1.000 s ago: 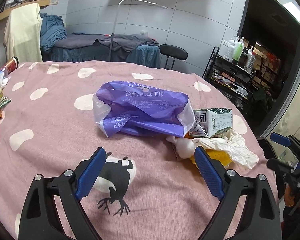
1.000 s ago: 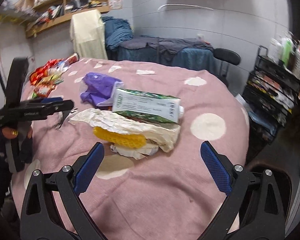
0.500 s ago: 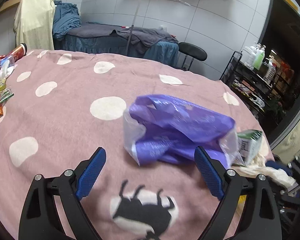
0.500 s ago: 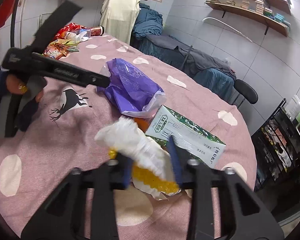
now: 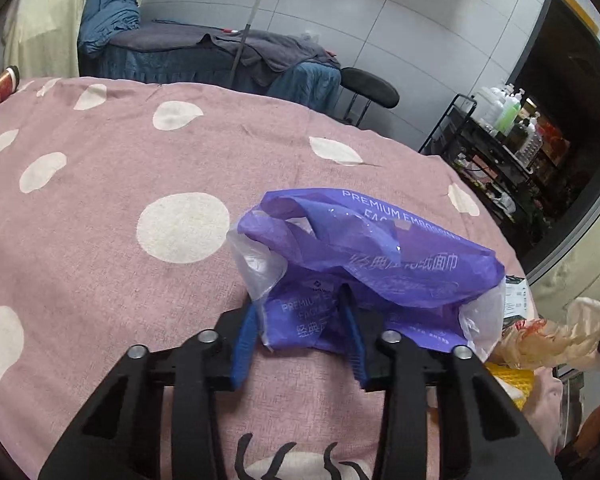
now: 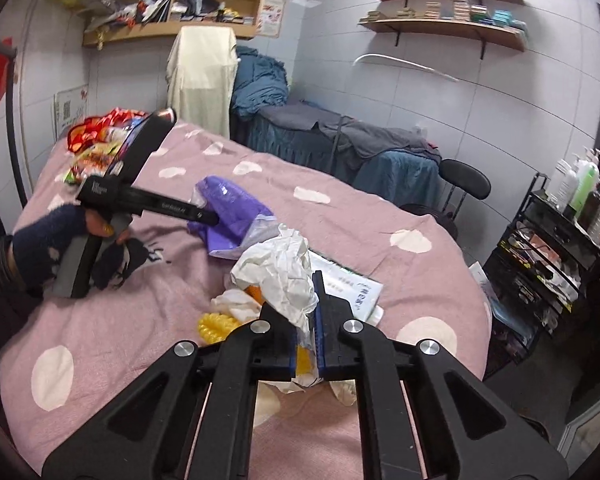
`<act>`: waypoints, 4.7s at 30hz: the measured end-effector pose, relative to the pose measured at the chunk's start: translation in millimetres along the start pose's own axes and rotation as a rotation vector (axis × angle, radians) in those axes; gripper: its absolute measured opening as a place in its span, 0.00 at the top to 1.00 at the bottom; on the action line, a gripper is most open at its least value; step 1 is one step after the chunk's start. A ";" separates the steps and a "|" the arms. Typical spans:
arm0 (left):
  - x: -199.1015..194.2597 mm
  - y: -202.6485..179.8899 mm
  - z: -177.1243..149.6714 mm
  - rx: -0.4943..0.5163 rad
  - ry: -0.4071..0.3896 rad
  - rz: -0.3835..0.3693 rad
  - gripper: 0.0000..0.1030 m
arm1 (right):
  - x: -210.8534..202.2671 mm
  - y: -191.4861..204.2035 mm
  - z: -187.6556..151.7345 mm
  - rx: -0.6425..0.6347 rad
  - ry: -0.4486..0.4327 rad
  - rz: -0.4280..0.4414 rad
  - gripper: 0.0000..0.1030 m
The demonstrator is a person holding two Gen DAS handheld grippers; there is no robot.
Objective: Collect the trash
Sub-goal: 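Grasp the white paper wrapper with the right tool while the left tool grasps the purple bag, then carry the white paper wrapper over the black bin and open the right tool, then carry the purple bag over the bin and open the left tool, then move both tools back over the green carton and yellow mesh net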
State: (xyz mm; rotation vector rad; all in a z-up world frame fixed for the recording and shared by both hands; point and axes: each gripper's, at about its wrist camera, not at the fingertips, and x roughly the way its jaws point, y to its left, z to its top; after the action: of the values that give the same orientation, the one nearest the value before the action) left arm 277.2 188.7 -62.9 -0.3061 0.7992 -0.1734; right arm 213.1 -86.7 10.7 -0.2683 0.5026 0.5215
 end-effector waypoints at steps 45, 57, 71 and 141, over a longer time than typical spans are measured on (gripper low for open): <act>-88.6 -208.8 -69.1 0.245 -0.237 -0.238 0.95 | -174.4 -150.3 -108.4 0.410 -0.020 -0.429 0.94; -66.5 -251.6 -89.3 0.320 -0.180 -0.270 0.95 | -126.1 -186.1 -177.5 0.505 0.195 -0.473 0.94; -56.1 -274.3 -104.6 0.381 -0.147 -0.270 0.95 | -121.5 -175.1 -217.3 0.593 0.241 -0.529 0.22; -63.0 -298.8 -131.0 0.495 -0.174 -0.230 0.05 | -184.7 -185.2 -178.4 0.663 -0.002 -0.573 0.06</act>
State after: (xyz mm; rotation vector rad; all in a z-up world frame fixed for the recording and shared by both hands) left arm 127.6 -102.6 -6.6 0.0566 0.5249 -0.5435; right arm 104.5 -382.2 -22.2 0.2259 0.5413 -0.2142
